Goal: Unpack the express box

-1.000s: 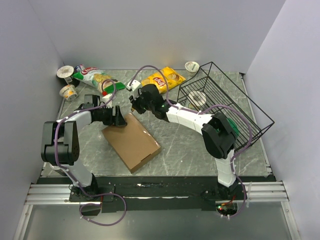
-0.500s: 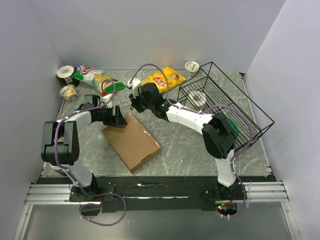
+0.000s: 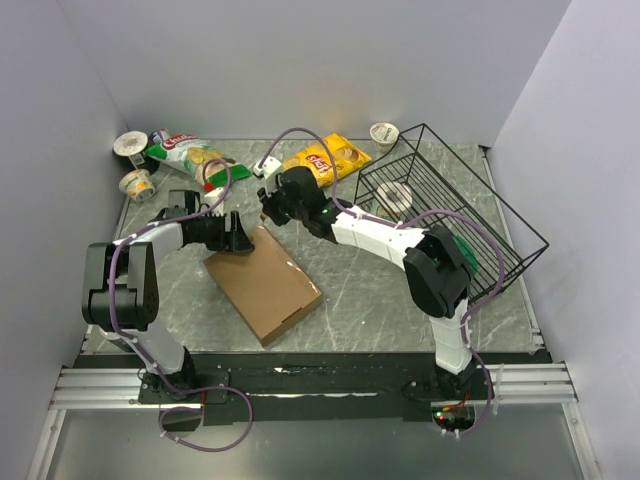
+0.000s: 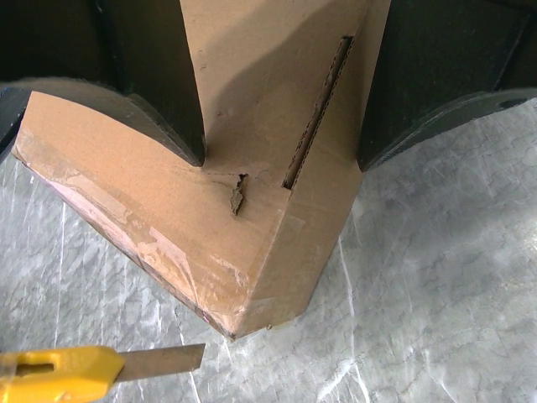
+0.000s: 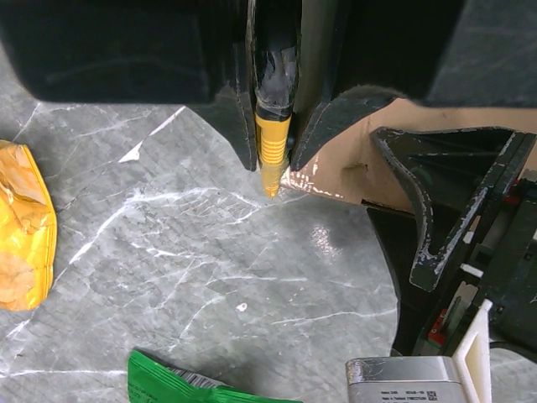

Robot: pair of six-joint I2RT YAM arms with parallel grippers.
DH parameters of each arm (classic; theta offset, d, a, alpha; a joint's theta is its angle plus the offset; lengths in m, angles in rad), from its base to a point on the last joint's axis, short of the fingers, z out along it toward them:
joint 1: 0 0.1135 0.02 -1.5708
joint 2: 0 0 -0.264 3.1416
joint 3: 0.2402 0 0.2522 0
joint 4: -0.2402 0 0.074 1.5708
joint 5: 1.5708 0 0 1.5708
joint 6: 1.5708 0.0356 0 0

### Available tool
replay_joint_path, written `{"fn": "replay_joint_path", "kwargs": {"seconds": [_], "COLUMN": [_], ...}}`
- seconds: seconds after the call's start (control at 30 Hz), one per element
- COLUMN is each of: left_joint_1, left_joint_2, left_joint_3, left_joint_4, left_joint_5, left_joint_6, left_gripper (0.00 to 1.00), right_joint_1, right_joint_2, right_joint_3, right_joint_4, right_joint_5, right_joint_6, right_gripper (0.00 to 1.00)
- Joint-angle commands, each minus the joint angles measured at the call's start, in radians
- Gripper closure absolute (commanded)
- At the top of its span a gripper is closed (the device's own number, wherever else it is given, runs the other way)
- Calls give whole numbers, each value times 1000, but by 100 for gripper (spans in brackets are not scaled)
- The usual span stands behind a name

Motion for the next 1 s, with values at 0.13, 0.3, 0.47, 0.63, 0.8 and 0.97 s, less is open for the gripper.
{"fn": "replay_joint_path", "kwargs": {"seconds": [0.13, 0.3, 0.47, 0.63, 0.8, 0.97], "left_joint_1": [-5, -4, -5, -4, -4, -5], "left_joint_2": [-3, 2, 0, 0, 6, 13], "left_joint_3": [-21, -20, -24, -24, -24, -20], "left_joint_4": [-4, -6, -3, -3, -1, -4], "left_joint_5": [-21, -19, -21, -21, -18, -19], "left_joint_6": [3, 3, 3, 3, -32, -31], "left_gripper": [24, 24, 24, 24, 24, 24], "right_joint_1": [17, 18, 18, 18, 18, 17], "right_joint_2": [13, 13, 13, 18, 22, 28], "right_joint_3": [20, 13, 8, 7, 4, 7], "right_joint_4": [31, 26, 23, 20, 23, 31], "right_joint_5": [20, 23, 20, 18, 32, 30], "right_joint_6": [4, 0, -4, -6, -13, -18], "right_gripper": [100, 100, 100, 100, 100, 100]}}
